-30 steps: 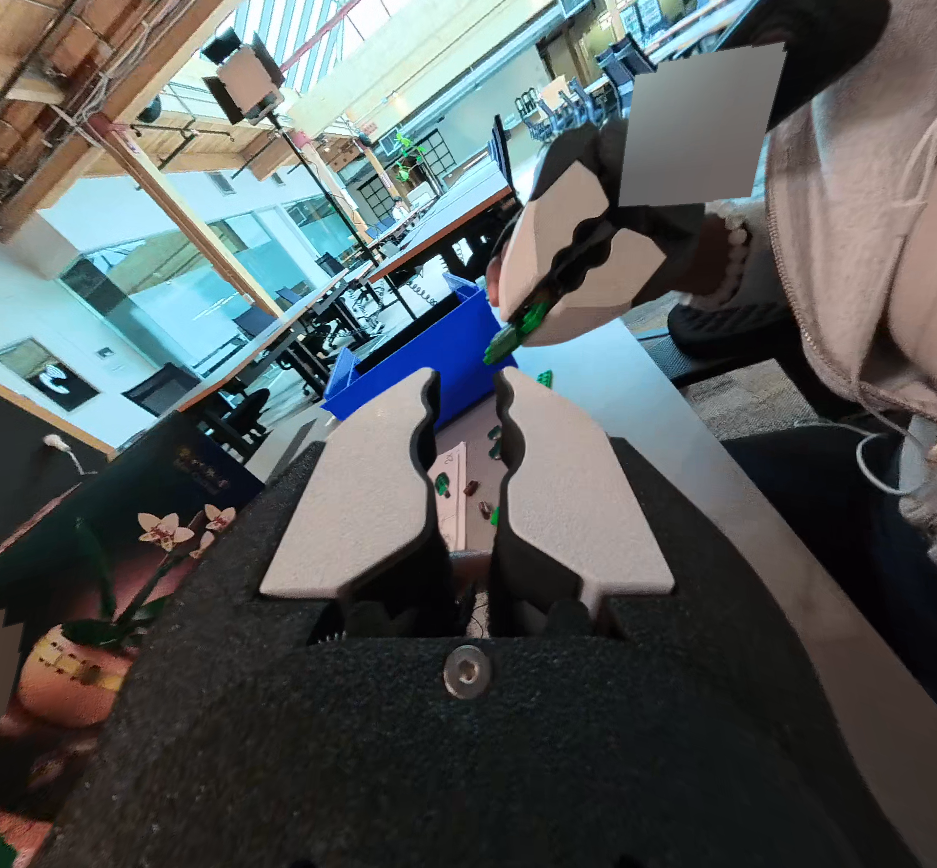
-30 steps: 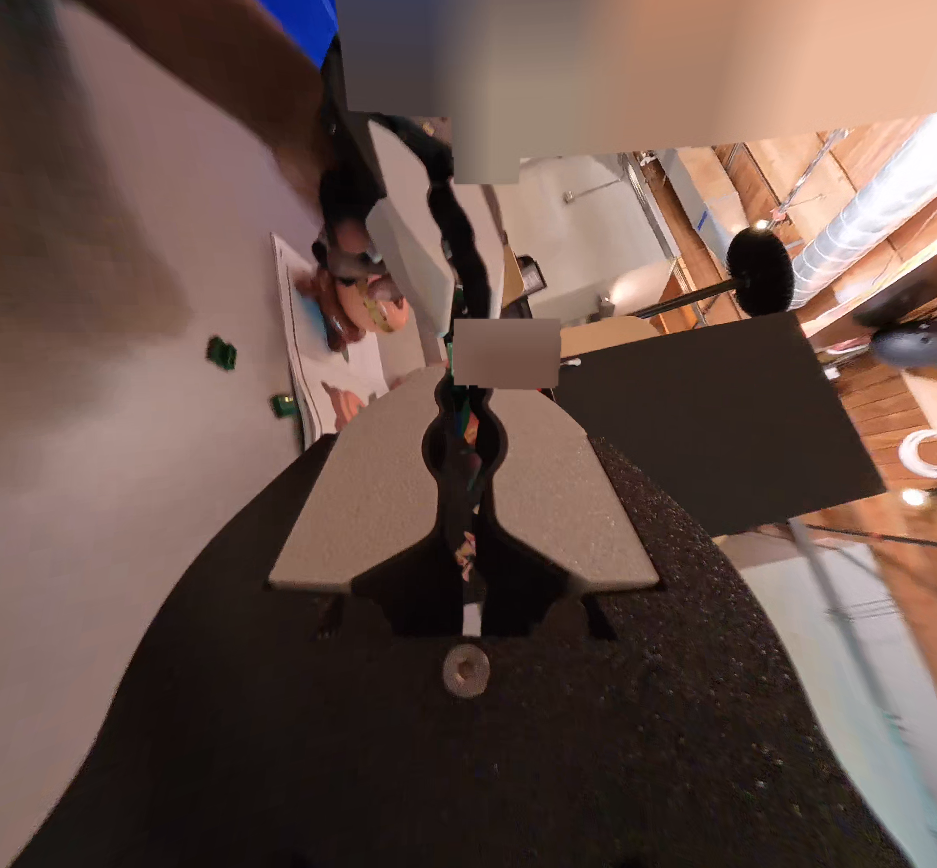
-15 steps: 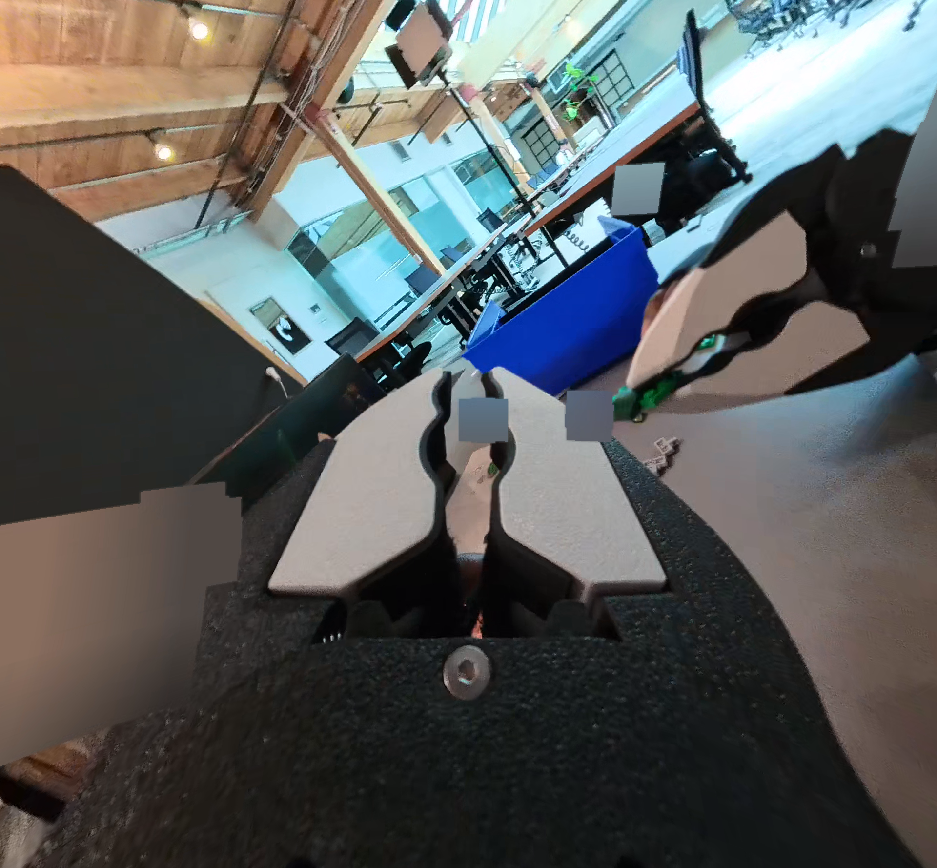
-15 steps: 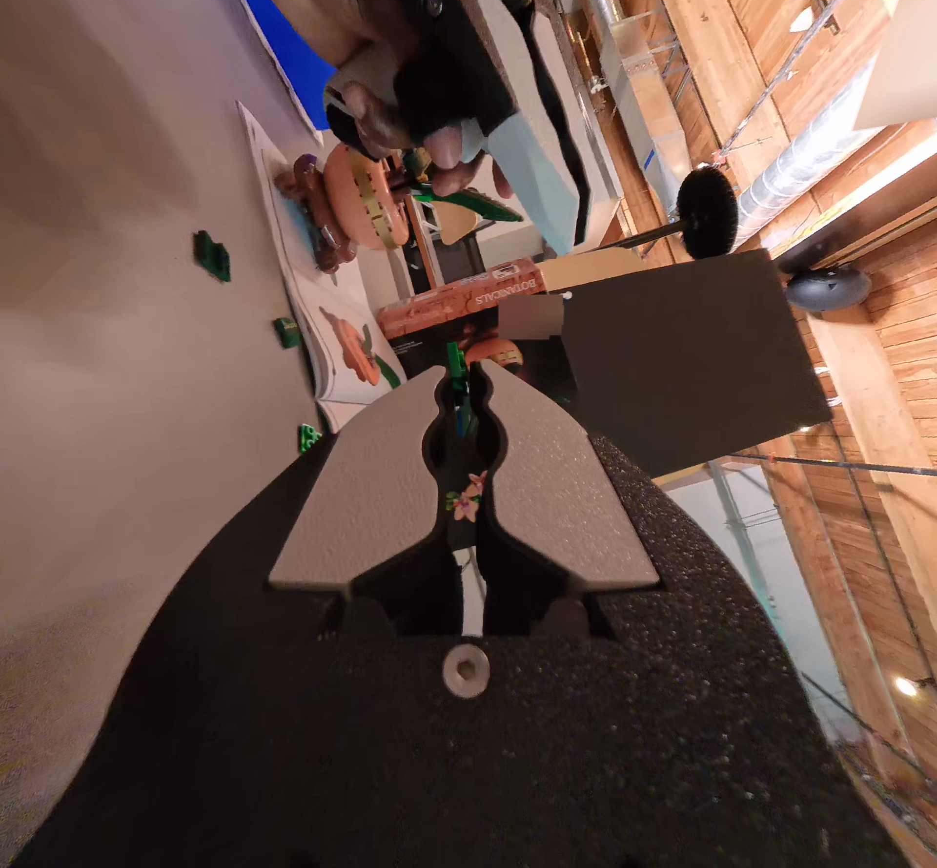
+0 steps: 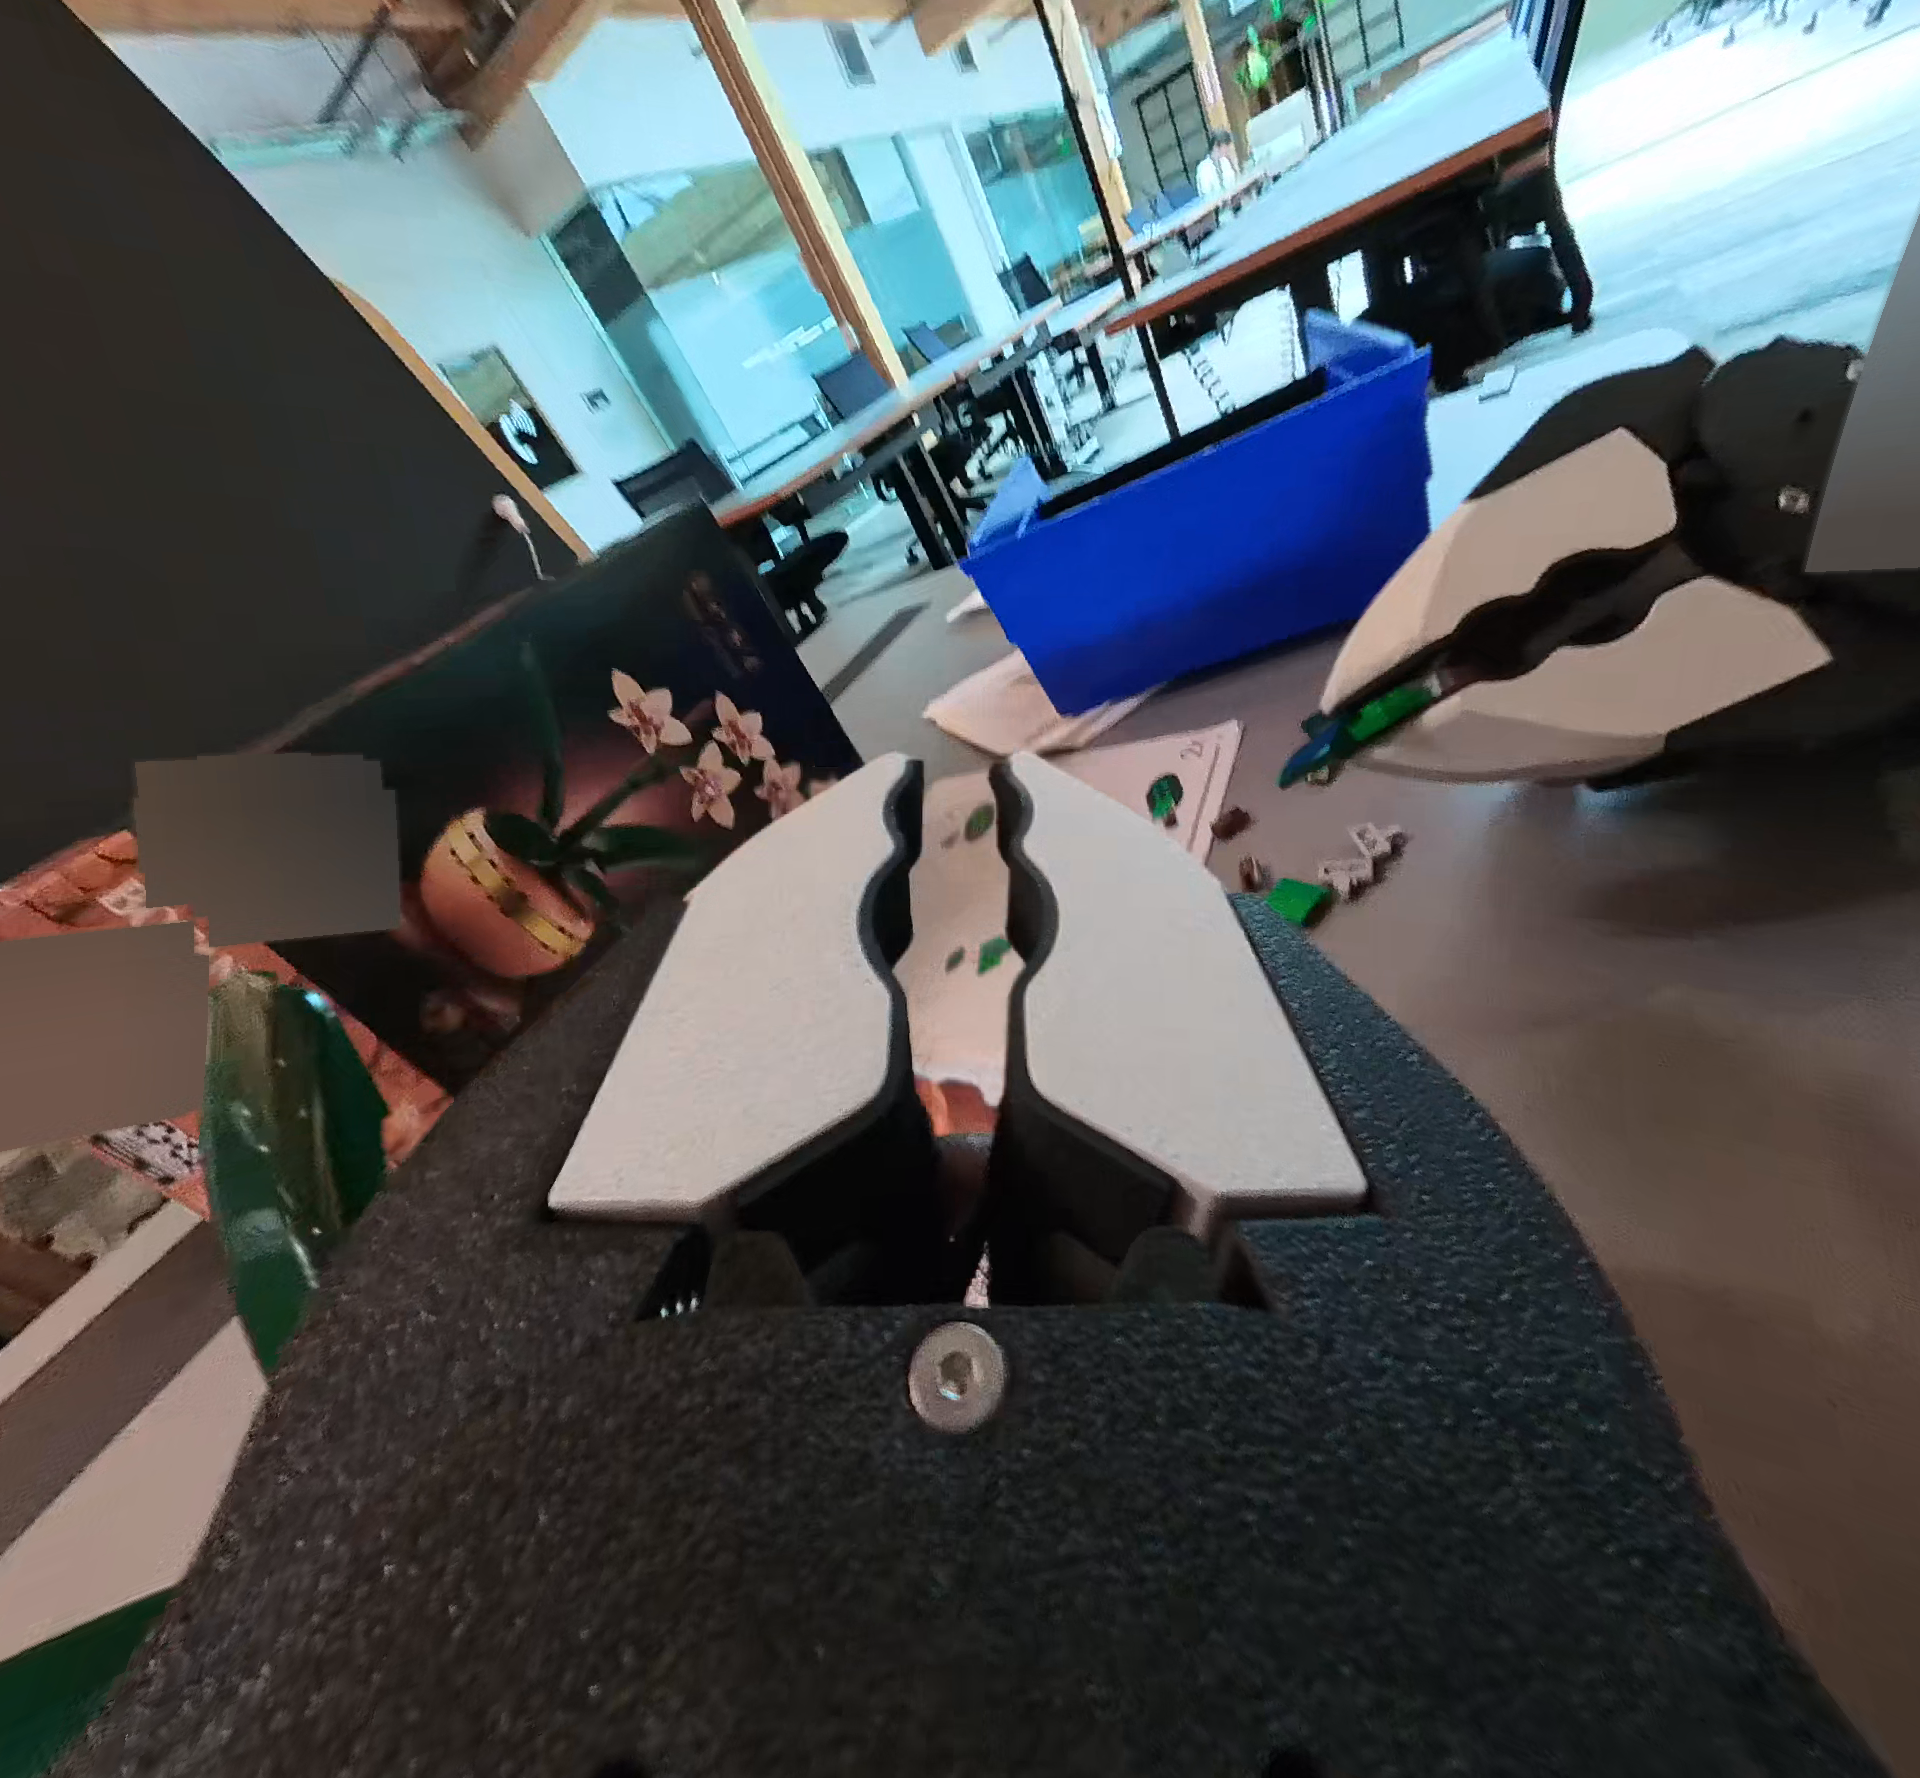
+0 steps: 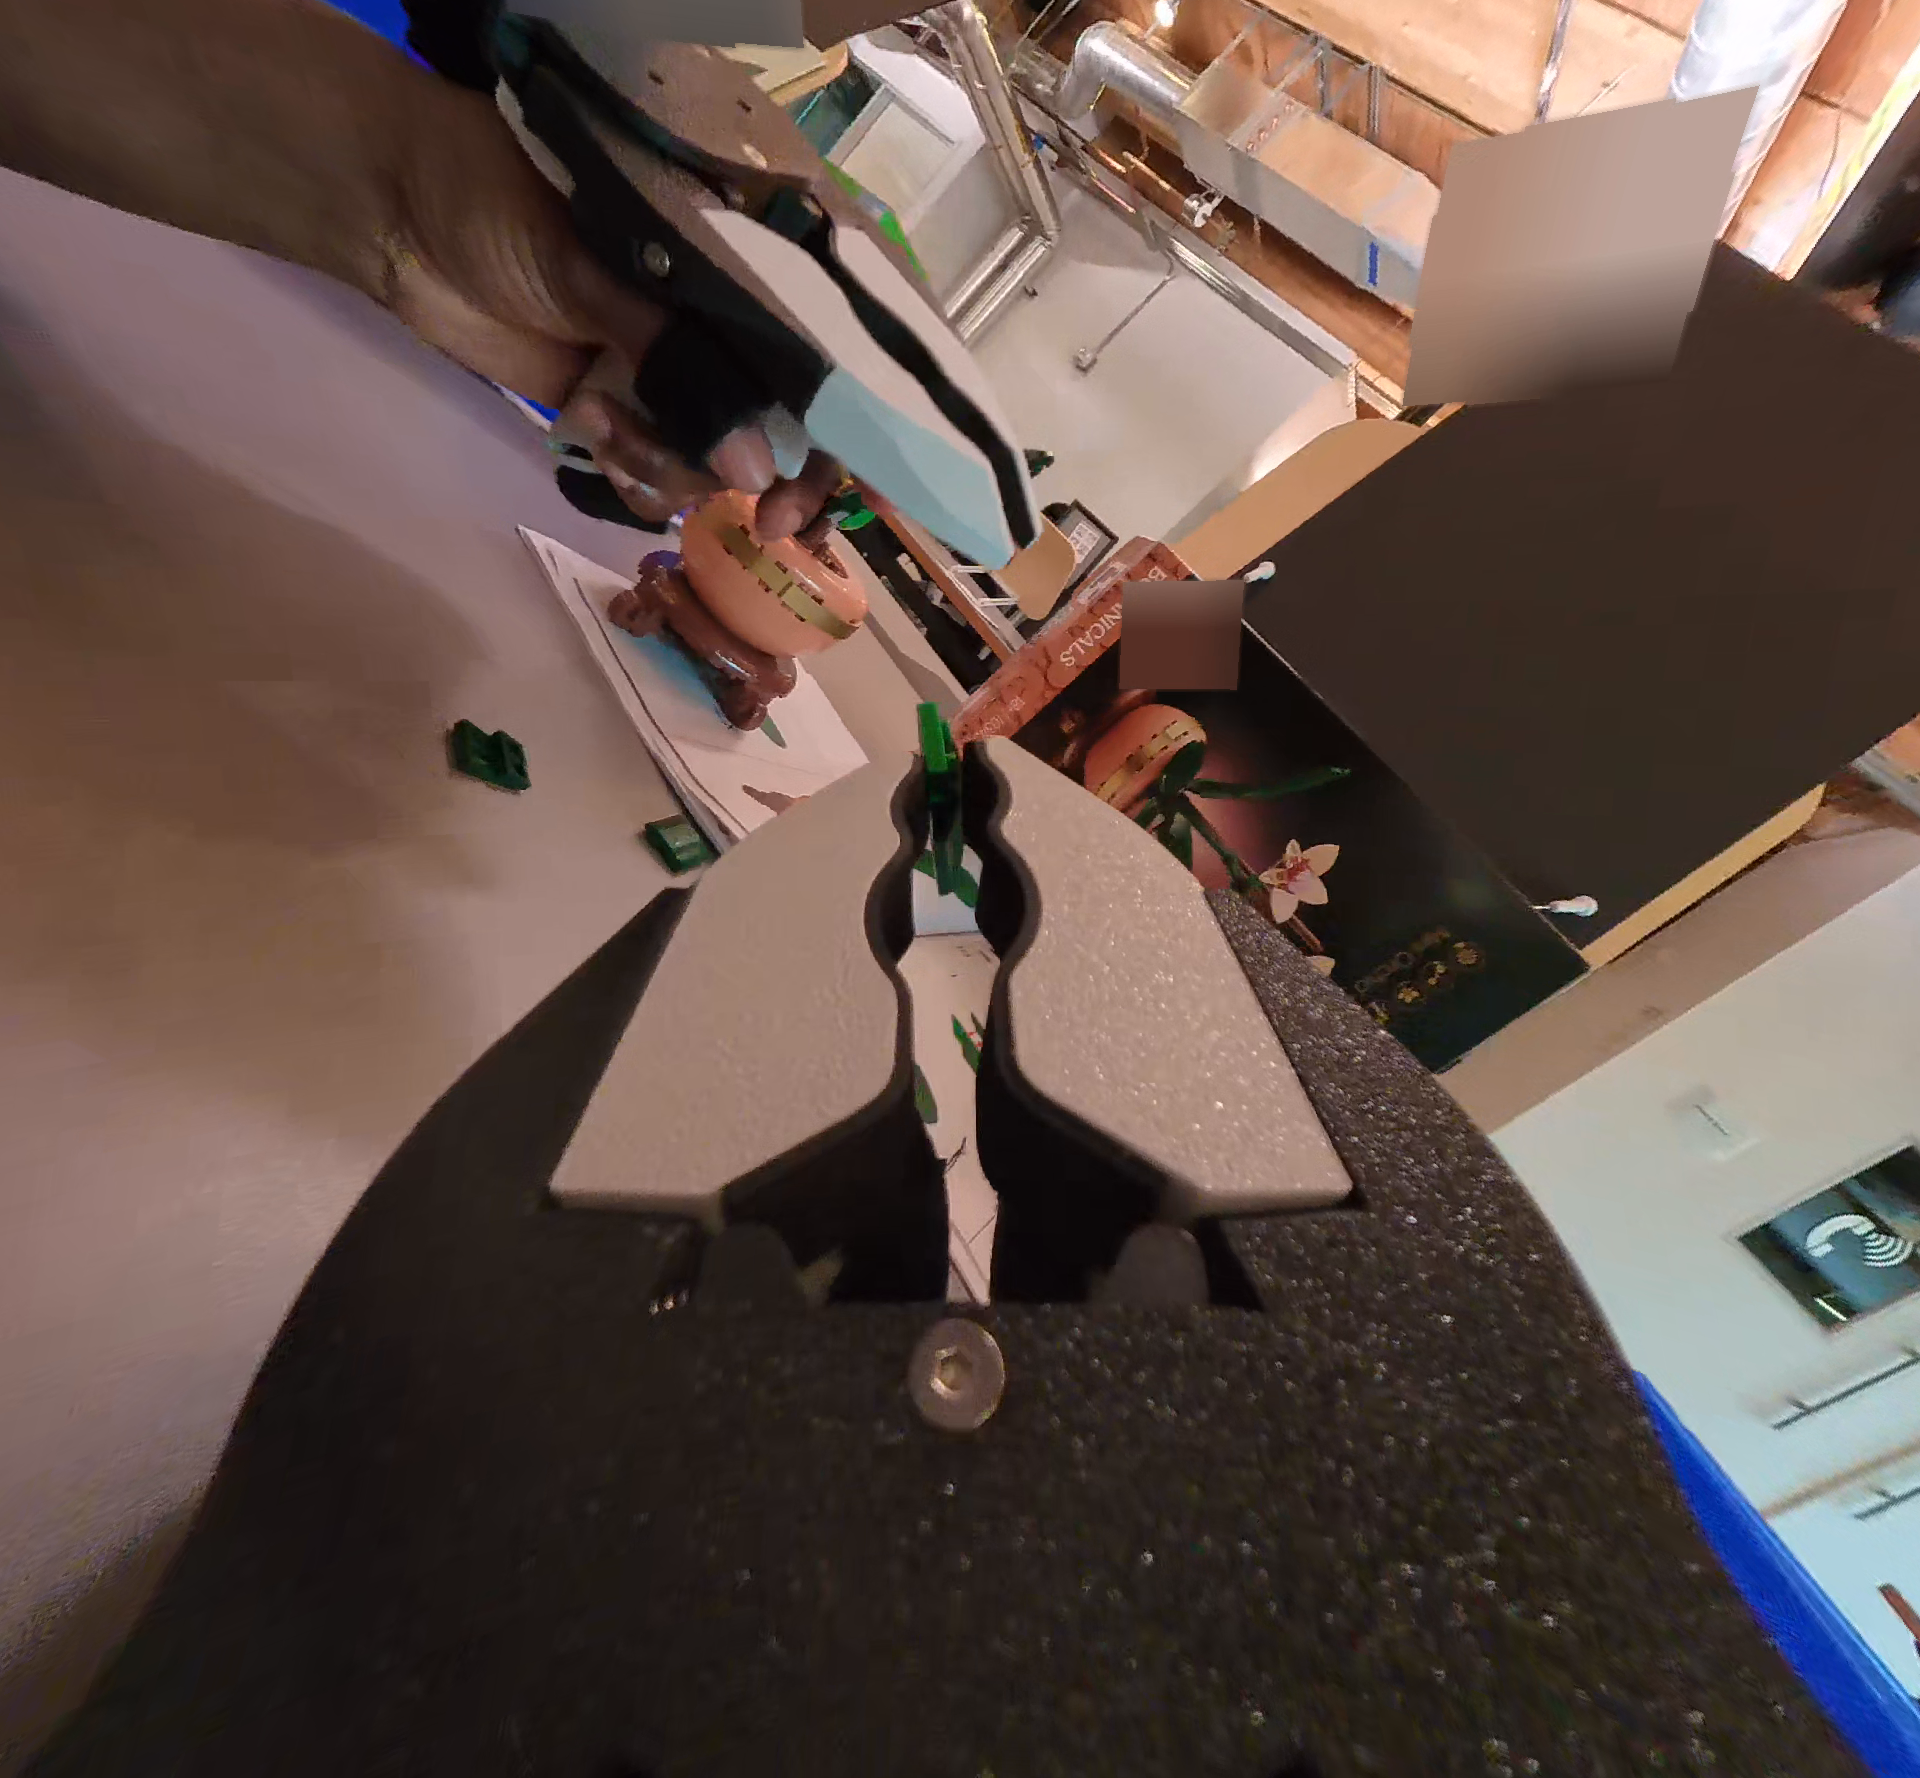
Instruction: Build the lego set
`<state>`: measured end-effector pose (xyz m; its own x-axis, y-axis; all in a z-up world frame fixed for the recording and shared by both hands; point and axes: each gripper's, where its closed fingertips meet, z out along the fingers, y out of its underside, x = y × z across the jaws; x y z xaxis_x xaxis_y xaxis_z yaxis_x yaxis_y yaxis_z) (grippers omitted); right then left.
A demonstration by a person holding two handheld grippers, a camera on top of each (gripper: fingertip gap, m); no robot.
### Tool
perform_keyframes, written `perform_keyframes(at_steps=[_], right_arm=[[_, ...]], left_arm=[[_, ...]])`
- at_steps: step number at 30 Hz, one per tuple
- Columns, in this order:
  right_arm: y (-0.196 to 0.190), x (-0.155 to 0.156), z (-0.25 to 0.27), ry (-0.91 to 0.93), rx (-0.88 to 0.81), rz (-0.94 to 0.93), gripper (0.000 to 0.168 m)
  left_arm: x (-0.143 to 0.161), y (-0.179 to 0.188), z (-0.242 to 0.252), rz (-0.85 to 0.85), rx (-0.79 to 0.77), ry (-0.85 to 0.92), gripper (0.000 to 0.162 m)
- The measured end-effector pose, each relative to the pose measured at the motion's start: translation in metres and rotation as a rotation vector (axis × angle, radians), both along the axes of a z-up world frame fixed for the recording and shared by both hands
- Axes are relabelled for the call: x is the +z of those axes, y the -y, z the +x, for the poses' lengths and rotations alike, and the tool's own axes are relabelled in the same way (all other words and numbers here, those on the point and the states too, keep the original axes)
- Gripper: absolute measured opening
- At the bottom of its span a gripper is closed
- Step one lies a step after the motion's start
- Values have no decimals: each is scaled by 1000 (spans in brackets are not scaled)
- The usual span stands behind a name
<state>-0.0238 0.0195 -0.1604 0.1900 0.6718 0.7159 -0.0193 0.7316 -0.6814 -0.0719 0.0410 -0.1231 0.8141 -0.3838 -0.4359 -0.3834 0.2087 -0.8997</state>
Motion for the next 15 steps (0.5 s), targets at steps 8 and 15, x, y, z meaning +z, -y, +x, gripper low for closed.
perform_keyframes(at_steps=[8,15], right_arm=[[-4,-4,-3,23,-8,-4,6],[0,-2,-2,13,-10,47,6]], left_arm=[[-19,0,11,-122,-43,-13,14],[-25,9,29,-206,-187,59,16]])
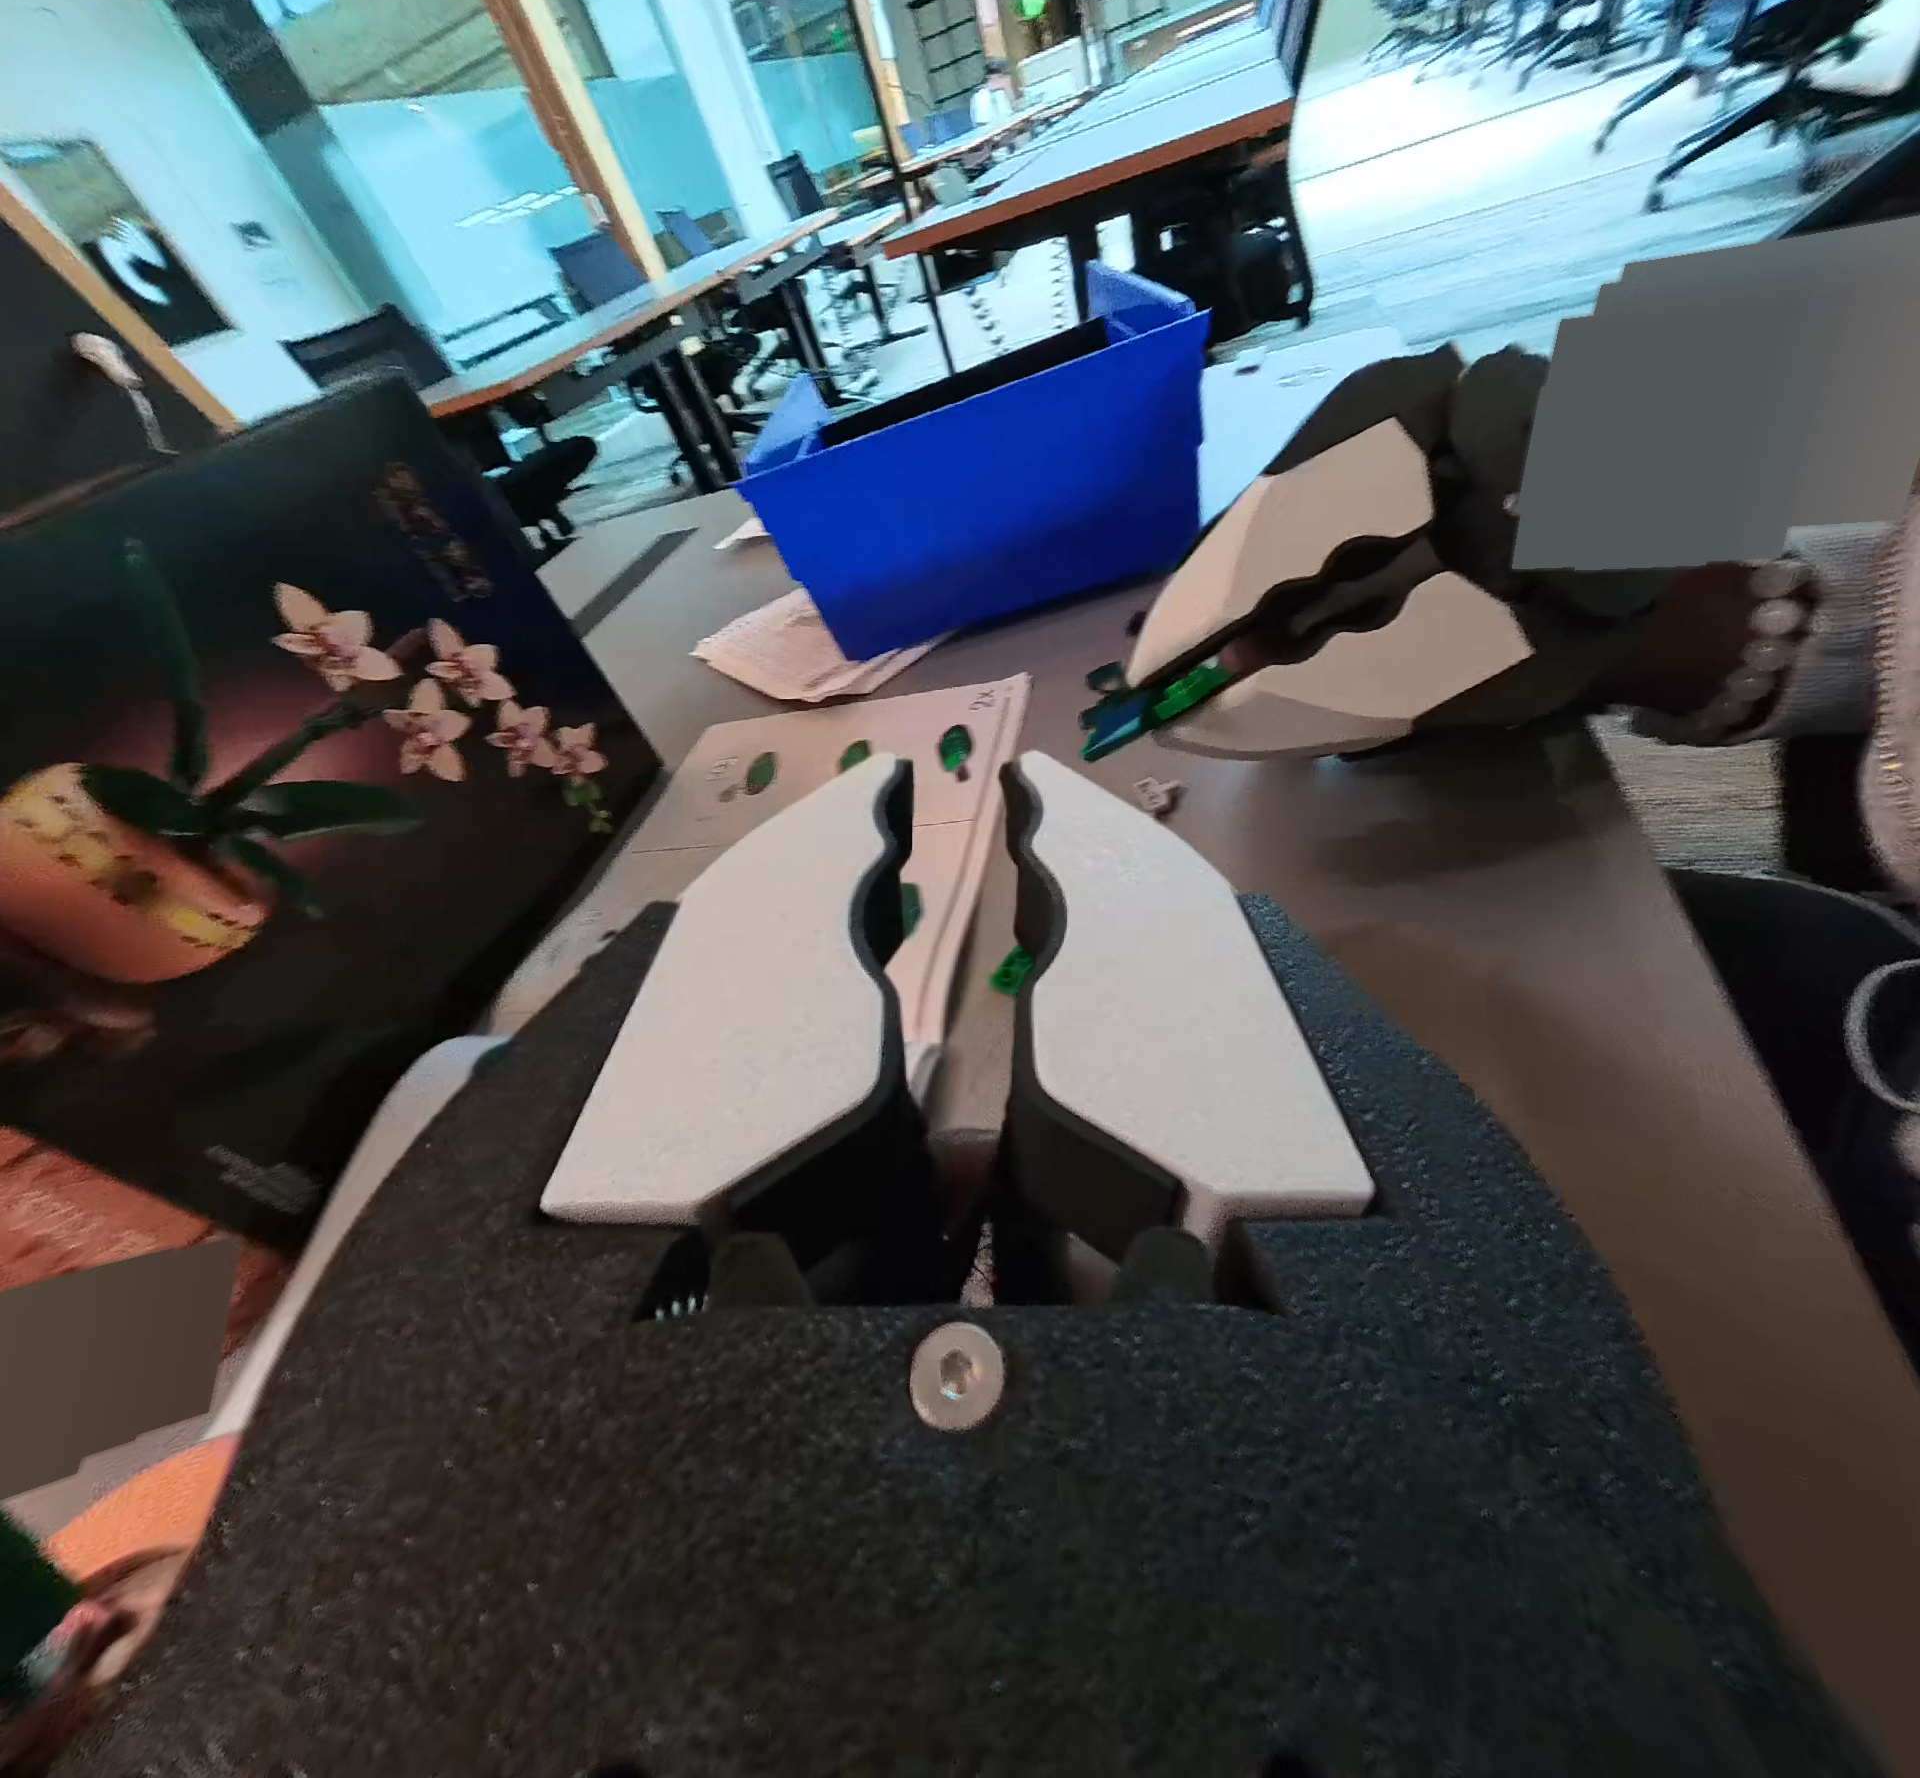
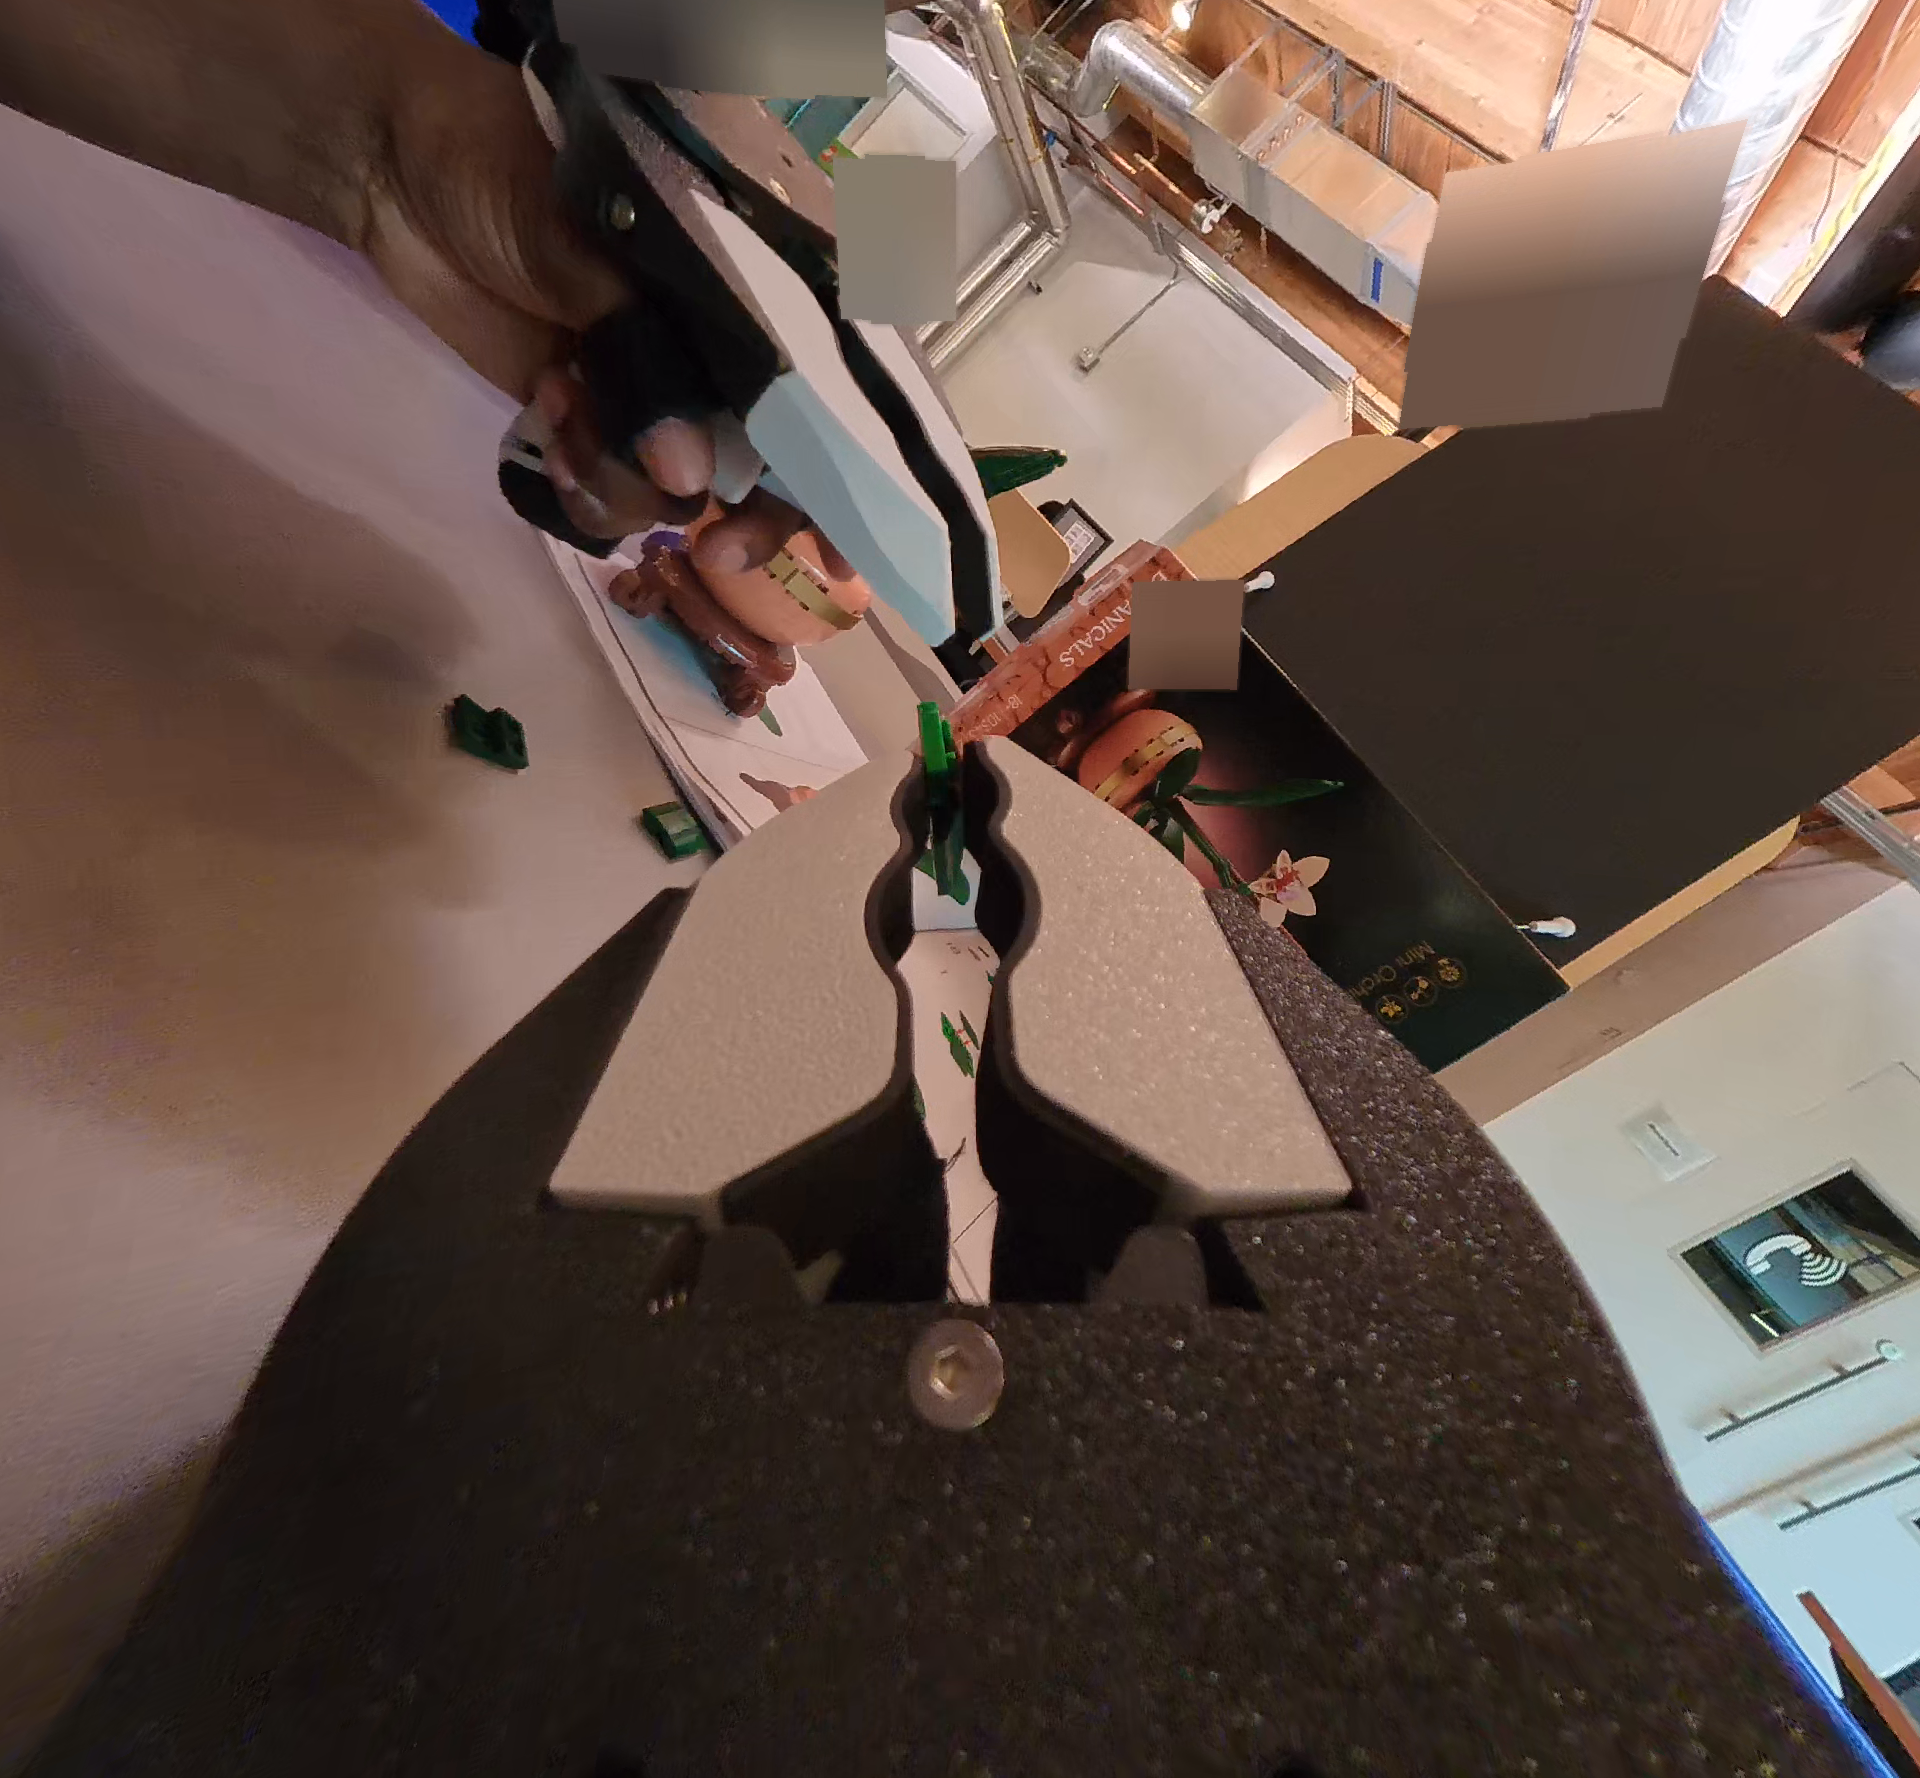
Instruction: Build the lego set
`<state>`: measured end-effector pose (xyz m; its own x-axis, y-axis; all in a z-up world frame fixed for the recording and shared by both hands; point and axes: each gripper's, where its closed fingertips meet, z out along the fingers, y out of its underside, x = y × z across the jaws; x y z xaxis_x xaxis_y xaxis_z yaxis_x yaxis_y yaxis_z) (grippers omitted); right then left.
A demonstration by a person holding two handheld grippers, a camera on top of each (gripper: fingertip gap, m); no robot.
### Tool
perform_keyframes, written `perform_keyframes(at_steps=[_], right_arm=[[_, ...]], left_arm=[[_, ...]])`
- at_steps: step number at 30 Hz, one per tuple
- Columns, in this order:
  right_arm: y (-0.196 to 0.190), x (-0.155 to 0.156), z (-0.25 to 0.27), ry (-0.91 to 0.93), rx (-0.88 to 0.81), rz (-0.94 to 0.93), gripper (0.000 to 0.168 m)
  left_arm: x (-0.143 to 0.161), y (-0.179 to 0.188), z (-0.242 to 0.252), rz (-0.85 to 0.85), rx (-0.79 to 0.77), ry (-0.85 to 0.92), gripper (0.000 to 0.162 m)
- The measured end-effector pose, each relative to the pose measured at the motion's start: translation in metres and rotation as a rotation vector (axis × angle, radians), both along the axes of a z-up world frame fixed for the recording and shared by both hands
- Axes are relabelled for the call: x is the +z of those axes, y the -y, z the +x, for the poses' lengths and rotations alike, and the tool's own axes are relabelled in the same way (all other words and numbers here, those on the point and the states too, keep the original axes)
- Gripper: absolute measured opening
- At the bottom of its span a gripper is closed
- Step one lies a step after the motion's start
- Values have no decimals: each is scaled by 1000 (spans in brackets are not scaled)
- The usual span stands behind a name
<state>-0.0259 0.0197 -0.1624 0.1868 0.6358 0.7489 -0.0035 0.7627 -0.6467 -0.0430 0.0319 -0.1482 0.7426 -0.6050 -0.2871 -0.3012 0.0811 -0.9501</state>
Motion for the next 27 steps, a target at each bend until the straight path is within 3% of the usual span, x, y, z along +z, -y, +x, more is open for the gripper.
perform_keyframes(at_steps=[12,27], right_arm=[[4,-5,-2,25,4,20,6],[1,-7,-4,41,-18,36,6]], left_arm=[[-23,5,14,-58,-69,-147,19],[-21,1,8,-64,-29,-125,19]])
